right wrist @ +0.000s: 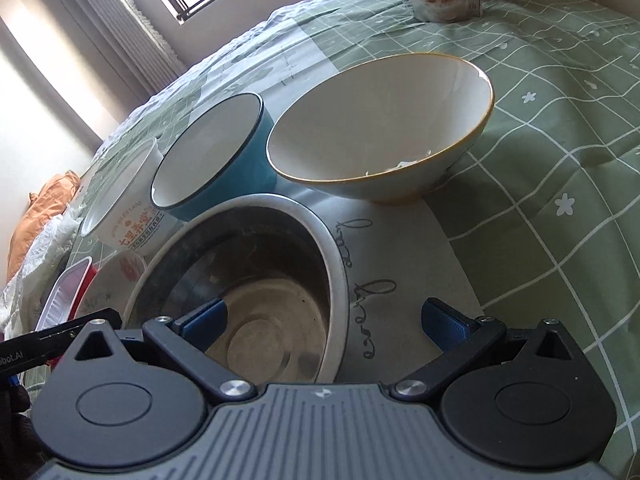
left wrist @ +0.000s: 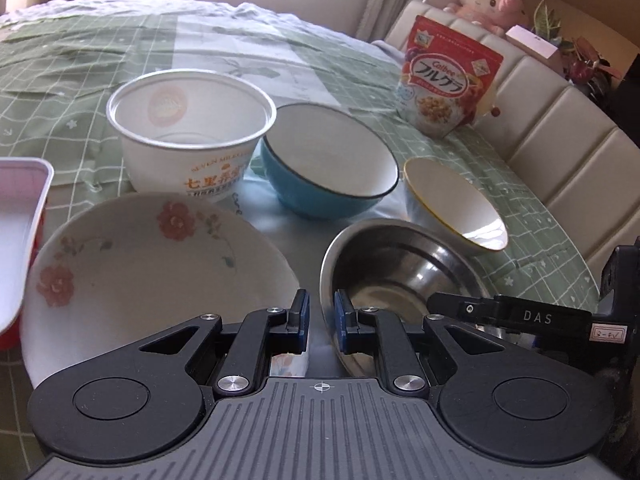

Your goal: Organize plates and bowls

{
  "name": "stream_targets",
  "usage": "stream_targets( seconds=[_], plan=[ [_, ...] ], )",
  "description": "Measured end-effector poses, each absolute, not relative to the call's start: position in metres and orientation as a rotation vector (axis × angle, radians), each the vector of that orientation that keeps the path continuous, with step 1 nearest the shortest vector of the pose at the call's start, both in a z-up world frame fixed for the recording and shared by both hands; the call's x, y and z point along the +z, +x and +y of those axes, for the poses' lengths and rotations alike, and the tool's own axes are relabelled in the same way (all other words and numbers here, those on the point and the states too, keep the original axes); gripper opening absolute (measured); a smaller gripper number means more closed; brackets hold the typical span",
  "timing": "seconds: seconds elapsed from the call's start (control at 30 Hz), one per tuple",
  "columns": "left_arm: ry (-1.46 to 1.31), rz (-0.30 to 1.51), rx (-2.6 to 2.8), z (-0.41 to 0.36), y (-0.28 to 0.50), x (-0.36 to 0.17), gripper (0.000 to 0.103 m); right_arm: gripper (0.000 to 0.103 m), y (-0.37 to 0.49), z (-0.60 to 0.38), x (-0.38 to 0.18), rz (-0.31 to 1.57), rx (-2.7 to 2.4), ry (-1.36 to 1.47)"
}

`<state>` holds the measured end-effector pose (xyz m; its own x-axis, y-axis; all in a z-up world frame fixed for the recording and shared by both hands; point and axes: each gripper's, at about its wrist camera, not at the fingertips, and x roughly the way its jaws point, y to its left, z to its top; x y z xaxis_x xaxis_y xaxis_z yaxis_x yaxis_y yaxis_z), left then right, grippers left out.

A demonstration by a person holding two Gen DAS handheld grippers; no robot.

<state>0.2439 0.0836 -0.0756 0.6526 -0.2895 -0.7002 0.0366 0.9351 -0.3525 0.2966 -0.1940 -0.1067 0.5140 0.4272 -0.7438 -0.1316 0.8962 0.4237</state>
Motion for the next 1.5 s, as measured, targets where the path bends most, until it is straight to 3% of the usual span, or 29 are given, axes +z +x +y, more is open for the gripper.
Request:
stream_targets(
  seconds=[0.33,0.5,0.53,0.63,0.83,1.2,1.5],
  plan=[
    [-0.317,0.851,-0.147,0.064,0.242,-0.083,0.019,0.103,0.3,-0.201,-0.11,1.004,0.38,0.375],
    [-0.39,0.841,-0.128,0.069,0.245,-0.09,0.017,0.103,0.294,-0.184,-0.105,0.963,0.397,0.221],
    [-0.392,0.837,-0.127,0.069,0.246,-0.091,0.017,0.099,0.288,-0.182,-0.102,0.921,0.374,0.201],
    [-0.385,0.837,-0.134,0.066,0.25,-0.094,0.017,0.07,0.275,-0.175,-0.091,0.772,0.238,0.108],
    [-0.453,0.829,-0.171,0.068,0.252,-0.104,0.02,0.042,0.283,-0.174,-0.088,0.843,0.275,0.196],
    [-0.521,0.689,-0.145,0.115,0.198,-0.062,0.02,0.045,0.258,-0.116,-0.035,0.75,0.4,0.125],
    [-0.578,0.663,0.106,0.187,0.169,-0.071,0.02,0.045,0.271,-0.013,-0.059,0.833,0.566,-0.017]
  ],
)
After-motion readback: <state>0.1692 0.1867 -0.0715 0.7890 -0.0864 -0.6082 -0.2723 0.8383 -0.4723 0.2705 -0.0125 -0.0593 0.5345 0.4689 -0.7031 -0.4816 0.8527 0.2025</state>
